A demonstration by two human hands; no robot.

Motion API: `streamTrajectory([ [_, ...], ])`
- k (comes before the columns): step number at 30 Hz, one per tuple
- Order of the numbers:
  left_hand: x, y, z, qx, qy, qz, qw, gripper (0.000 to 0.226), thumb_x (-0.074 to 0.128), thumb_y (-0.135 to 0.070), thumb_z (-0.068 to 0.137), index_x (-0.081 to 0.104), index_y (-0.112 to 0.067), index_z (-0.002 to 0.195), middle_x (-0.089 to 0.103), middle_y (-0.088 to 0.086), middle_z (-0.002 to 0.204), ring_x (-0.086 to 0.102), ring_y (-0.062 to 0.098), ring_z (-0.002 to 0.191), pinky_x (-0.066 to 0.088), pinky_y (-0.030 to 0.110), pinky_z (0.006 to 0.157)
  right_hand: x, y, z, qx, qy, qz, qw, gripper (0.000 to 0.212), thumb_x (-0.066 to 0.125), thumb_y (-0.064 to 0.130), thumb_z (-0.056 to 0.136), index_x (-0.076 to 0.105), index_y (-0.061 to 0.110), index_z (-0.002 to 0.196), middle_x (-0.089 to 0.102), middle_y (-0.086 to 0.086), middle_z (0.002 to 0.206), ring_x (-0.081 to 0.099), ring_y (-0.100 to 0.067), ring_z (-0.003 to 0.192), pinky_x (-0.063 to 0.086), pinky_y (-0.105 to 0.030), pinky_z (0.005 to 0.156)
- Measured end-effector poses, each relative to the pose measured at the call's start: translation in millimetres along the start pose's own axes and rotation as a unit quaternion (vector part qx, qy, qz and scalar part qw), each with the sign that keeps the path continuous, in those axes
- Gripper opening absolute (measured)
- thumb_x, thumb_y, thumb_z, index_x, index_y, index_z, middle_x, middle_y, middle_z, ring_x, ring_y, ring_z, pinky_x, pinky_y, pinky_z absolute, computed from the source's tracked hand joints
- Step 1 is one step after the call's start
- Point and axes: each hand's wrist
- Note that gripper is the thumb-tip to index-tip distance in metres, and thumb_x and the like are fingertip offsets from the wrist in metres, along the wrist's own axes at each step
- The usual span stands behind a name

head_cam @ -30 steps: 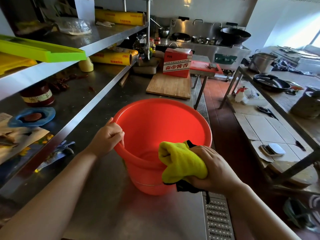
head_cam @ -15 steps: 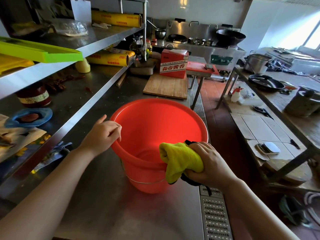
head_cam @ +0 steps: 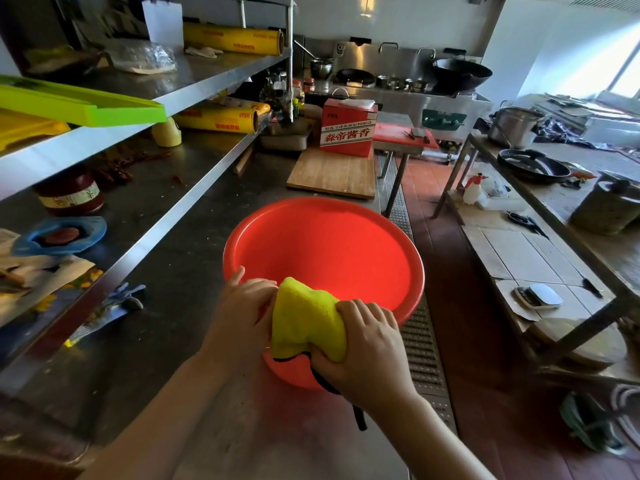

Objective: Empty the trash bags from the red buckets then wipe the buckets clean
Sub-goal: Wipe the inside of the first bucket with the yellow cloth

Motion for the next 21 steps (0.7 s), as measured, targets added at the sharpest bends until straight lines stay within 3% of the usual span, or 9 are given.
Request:
streamTrajectory([
  [5, 1, 0, -1, 0.005, -0.028, 0.001, 1.0, 0.036, 0.041, -0.034, 0.086, 0.067, -0.014, 0.071, 0.061, -0.008, 0.068, 0.059, 0.013, 0.073, 0.022, 0.029, 0.114, 3, 3, -4, 0.0, -0.007, -0.006, 1.0, 0.05, 0.067, 0.059, 0.065, 0.056, 0.021, 0.095, 0.058, 0.008, 0.086, 0.055, -0.019, 0.079, 0.047, -0.037, 0.074],
  [9, 2, 1, 3, 0.027, -0.052, 0.037, 0.998, 0.035, 0.04, -0.029, 0.088, 0.051, -0.018, 0.057, 0.042, -0.011, 0.054, 0.049, 0.016, 0.056, 0.039, 0.04, 0.095, -2, -6, -4, -0.033, 0.021, -0.003, 0.999, 0.056, 0.071, 0.059, 0.065, 0.055, 0.022, 0.104, 0.06, 0.008, 0.092, 0.057, -0.018, 0.083, 0.048, -0.036, 0.078],
  [13, 0, 6, 13, 0.026, -0.078, 0.014, 0.997, 0.042, 0.038, -0.031, 0.097, 0.046, -0.03, 0.055, 0.042, -0.018, 0.05, 0.048, 0.004, 0.055, 0.036, 0.03, 0.098, -13, -28, -1, -0.068, 0.054, 0.004, 0.996, 0.064, 0.075, 0.058, 0.063, 0.056, 0.019, 0.11, 0.064, 0.004, 0.102, 0.061, -0.021, 0.091, 0.049, -0.036, 0.083],
  [16, -10, 19, 18, 0.018, -0.033, -0.009, 0.999, 0.049, 0.038, -0.035, 0.096, 0.057, -0.024, 0.052, 0.057, -0.012, 0.052, 0.058, 0.005, 0.062, 0.03, 0.024, 0.105, -26, -53, -2, -0.097, 0.068, 0.008, 0.993, 0.065, 0.081, 0.051, 0.059, 0.061, 0.014, 0.109, 0.065, 0.002, 0.103, 0.061, -0.02, 0.094, 0.048, -0.033, 0.085],
  [21, -21, 31, 33, 0.009, 0.023, -0.064, 0.998, 0.05, 0.036, -0.04, 0.092, 0.059, -0.025, 0.05, 0.061, -0.004, 0.052, 0.061, 0.009, 0.063, 0.027, 0.017, 0.106, -43, -83, -2, -0.106, 0.109, 0.023, 0.988, 0.069, 0.082, 0.052, 0.061, 0.065, 0.009, 0.112, 0.066, 0.003, 0.106, 0.063, -0.019, 0.096, 0.048, -0.032, 0.087],
])
Point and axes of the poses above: each hand's wrist, its own z-axis towards the middle knuckle, its own x-axis out of the palm, y = z × x
